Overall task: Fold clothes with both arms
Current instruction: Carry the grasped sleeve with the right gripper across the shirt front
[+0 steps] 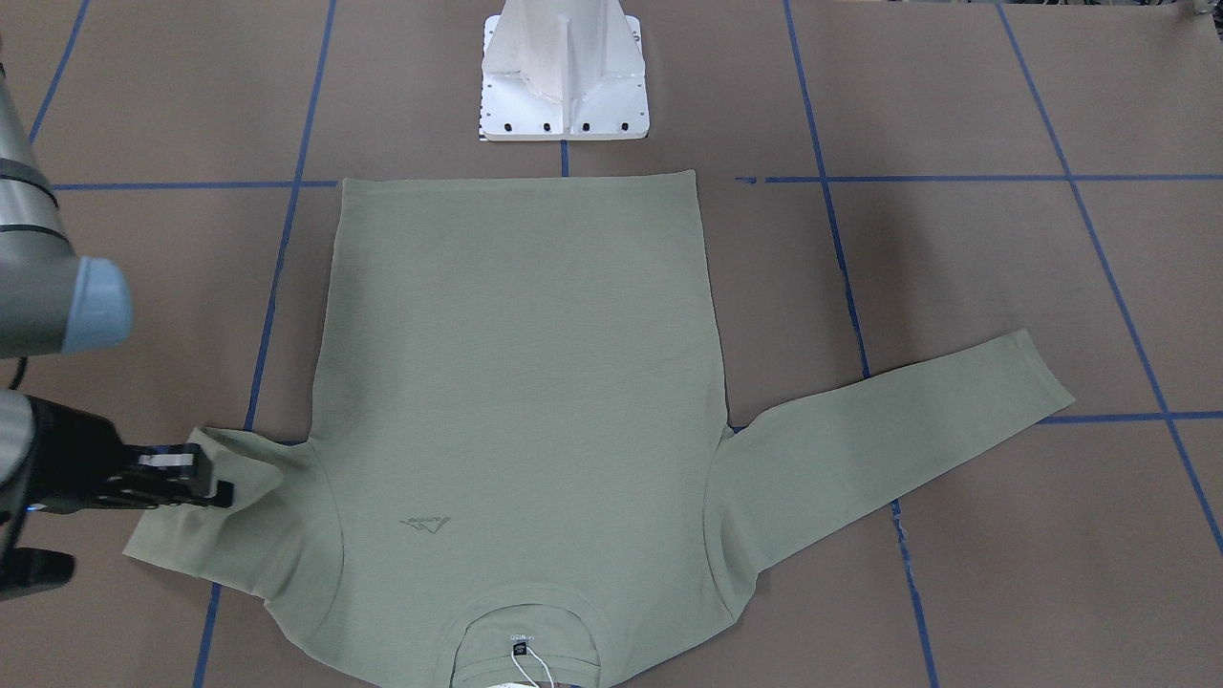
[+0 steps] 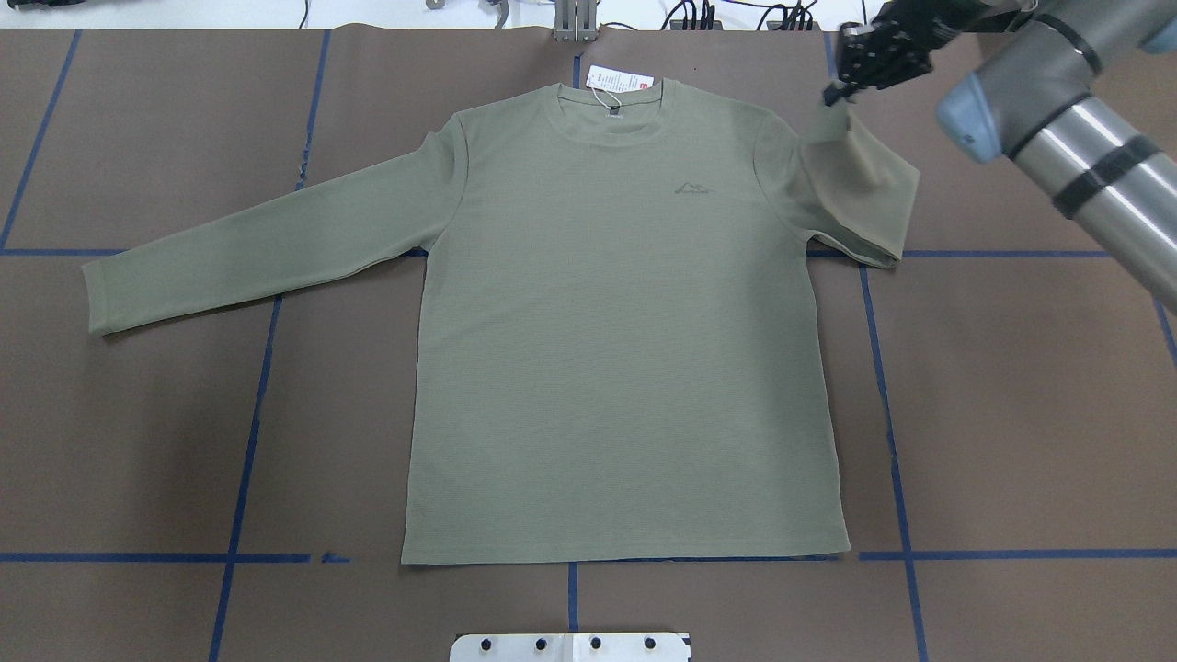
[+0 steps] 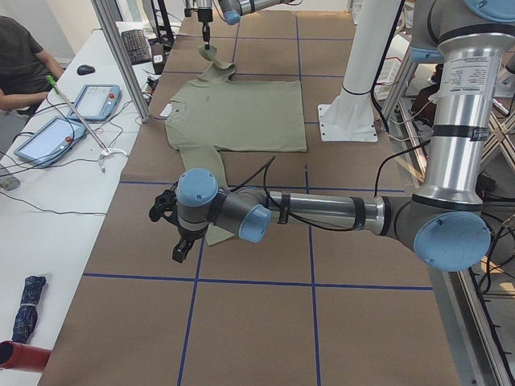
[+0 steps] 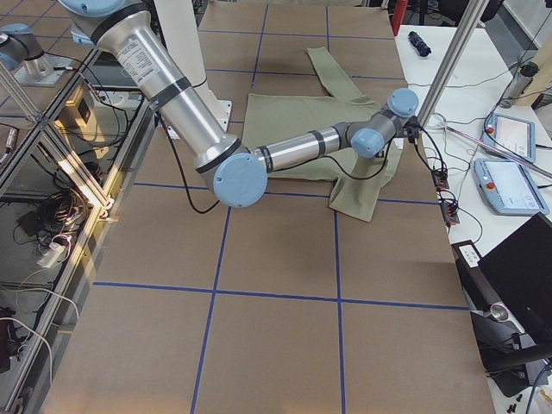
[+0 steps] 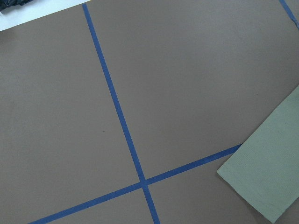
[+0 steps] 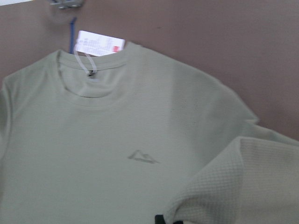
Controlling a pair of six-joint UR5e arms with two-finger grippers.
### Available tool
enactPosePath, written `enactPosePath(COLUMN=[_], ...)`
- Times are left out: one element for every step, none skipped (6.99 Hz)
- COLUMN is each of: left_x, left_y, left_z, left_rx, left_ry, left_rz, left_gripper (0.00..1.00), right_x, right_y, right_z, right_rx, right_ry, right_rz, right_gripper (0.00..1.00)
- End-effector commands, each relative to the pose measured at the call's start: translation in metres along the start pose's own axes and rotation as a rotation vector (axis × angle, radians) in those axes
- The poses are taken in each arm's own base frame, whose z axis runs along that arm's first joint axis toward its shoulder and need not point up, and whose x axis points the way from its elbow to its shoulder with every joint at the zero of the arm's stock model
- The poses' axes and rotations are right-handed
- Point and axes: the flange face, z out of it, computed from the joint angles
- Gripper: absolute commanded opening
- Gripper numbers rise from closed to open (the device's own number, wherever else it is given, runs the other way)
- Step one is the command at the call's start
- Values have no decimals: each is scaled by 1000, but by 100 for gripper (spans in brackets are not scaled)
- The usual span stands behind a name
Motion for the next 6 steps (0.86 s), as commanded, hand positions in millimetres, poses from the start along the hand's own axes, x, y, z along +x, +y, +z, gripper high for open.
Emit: enactPosePath(left_x=[-1, -3, -3, -3, -3, -2], left_y=[0, 0, -1, -1, -3, -3], left_z=[1, 3, 3, 3, 2, 2], left_rx=[-4, -4, -6, -6, -5, -3], left_ry=[1, -1, -1, -1, -1, 1], left_rz=[-4, -4, -6, -7, -6, -4], left_gripper=[100, 100, 100, 100, 100, 100], right_x=[-217, -290, -340, -349, -347, -347], right_y=[8, 29, 69, 92, 98, 106], right_z=[36, 69, 128, 170, 185, 200], right_rx=[37, 57, 100, 102, 96, 97], right_ry=[20, 32, 86, 127, 145, 149], right_rz=[-142, -198, -234, -253, -256, -264], right_gripper=[0, 0, 0, 0, 0, 0])
